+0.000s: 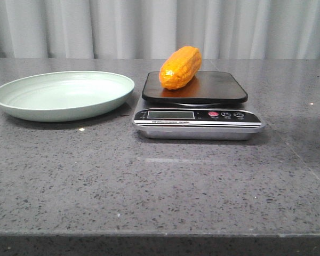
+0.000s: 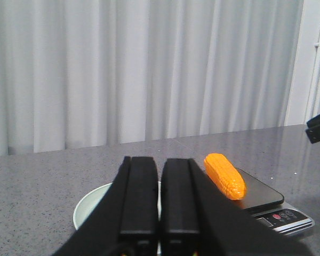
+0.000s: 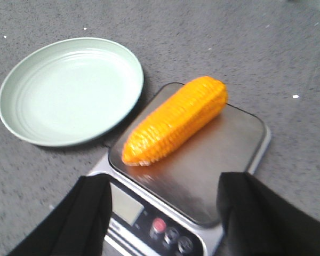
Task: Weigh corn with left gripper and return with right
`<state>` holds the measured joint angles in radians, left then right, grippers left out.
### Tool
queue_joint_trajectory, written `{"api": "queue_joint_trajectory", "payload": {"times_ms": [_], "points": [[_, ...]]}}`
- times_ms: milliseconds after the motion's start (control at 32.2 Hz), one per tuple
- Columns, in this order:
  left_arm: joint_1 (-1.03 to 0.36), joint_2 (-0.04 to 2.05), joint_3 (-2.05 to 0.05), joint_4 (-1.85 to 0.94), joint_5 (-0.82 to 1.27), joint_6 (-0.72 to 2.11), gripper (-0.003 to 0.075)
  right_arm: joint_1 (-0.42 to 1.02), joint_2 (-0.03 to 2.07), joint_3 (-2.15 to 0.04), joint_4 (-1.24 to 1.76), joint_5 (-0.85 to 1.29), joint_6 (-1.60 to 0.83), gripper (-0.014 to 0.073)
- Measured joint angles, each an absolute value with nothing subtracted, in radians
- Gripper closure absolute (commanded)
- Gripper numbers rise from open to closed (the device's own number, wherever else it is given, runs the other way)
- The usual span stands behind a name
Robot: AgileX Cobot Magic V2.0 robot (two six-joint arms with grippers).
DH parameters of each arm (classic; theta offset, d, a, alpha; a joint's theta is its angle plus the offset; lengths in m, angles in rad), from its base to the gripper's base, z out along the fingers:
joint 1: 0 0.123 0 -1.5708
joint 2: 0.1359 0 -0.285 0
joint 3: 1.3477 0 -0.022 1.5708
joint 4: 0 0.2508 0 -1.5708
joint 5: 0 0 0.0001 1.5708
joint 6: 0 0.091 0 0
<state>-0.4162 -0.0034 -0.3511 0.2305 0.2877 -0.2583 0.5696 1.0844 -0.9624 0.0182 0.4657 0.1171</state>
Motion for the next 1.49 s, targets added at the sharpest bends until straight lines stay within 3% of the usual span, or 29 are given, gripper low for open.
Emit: {"api": "queue_joint_trajectory", "payload": {"times_ms": [528, 1026, 1088, 1305, 1492], "points": [[-0.416, -0.003, -0.351, 0.231, 0.288, -0.258, 0.0594, 0.588, 1.737, -1.807, -0.069, 1.124, 0.572, 0.0062], [-0.416, -0.003, -0.351, 0.233, 0.288, -0.258, 0.0594, 0.588, 1.972, -1.918, -0.113, 1.233, 0.744, 0.0067], [-0.416, -0.003, -0.351, 0.233, 0.288, -0.258, 0.0594, 0.588, 1.99, -1.918, -0.114, 1.233, 0.744, 0.01], [-0.416, -0.003, -0.351, 0.233, 0.288, -0.258, 0.0594, 0.588, 2.017, -1.926, -0.123, 1.235, 0.744, 0.0356], [-0.416, -0.003, -0.351, 0.233, 0.286, -0.258, 0.0594, 0.603, 2.027, -1.96, -0.115, 1.238, 0.707, 0.0373]]}}
